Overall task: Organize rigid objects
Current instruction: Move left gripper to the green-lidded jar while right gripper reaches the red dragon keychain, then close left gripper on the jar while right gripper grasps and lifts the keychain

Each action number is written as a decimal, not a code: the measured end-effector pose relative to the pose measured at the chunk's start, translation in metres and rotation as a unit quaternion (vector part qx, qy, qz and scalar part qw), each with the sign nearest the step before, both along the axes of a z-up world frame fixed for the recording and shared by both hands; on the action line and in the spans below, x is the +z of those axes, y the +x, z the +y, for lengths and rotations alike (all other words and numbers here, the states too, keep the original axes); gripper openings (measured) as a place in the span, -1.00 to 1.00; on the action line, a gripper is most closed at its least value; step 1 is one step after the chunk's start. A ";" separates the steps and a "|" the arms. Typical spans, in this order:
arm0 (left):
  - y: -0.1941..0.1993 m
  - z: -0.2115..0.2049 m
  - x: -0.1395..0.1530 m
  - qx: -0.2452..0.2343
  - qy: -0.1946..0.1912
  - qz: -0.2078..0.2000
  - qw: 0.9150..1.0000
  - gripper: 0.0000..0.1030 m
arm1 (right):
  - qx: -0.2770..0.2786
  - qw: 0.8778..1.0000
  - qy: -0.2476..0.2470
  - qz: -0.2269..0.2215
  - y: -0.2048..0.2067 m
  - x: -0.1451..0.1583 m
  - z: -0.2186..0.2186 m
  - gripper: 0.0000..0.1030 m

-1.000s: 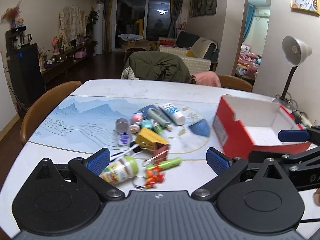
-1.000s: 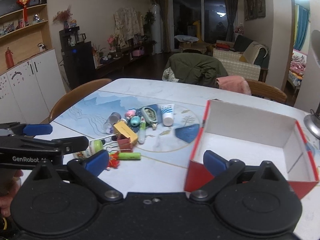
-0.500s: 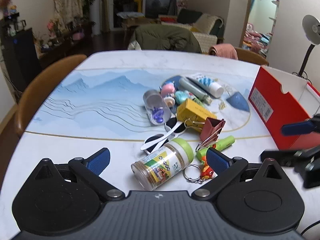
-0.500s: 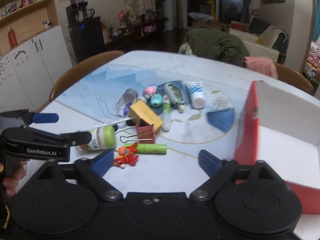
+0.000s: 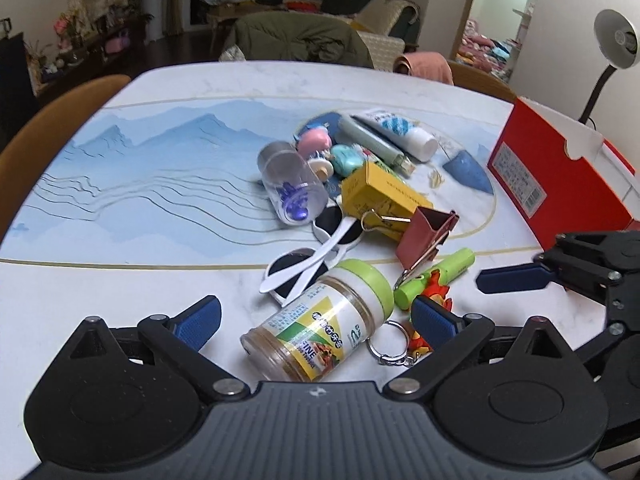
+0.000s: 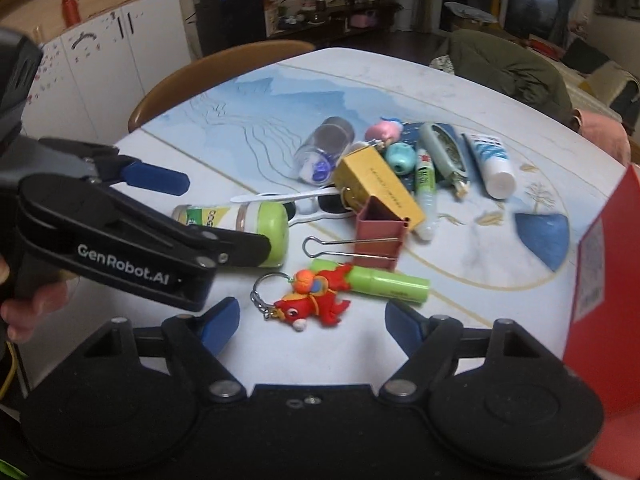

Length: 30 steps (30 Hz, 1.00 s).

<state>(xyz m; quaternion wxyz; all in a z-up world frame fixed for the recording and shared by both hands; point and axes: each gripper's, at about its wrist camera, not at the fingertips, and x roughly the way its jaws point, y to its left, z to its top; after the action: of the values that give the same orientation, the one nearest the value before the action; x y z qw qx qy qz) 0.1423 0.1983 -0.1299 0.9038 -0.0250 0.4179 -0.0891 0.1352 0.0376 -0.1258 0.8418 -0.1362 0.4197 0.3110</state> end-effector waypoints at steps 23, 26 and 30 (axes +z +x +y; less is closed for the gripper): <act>-0.009 -0.001 -0.007 -0.027 0.000 0.021 0.999 0.00 | 0.000 1.000 -0.005 0.009 0.010 -0.012 0.004 -0.09; -0.014 -0.005 -0.003 -0.032 0.006 0.012 0.999 -0.04 | -0.009 1.000 0.000 0.013 0.006 -0.009 -0.001 -0.10; -0.022 -0.009 0.004 -0.033 0.014 -0.001 0.999 -0.07 | -0.028 0.999 0.013 0.013 0.001 0.000 -0.013 -0.11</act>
<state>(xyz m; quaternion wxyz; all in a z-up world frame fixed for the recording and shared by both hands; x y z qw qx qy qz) 0.1202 0.1898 -0.1259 0.9011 0.0013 0.4186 -0.1135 0.1360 0.0246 -0.1257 0.8465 -0.1096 0.4302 0.2939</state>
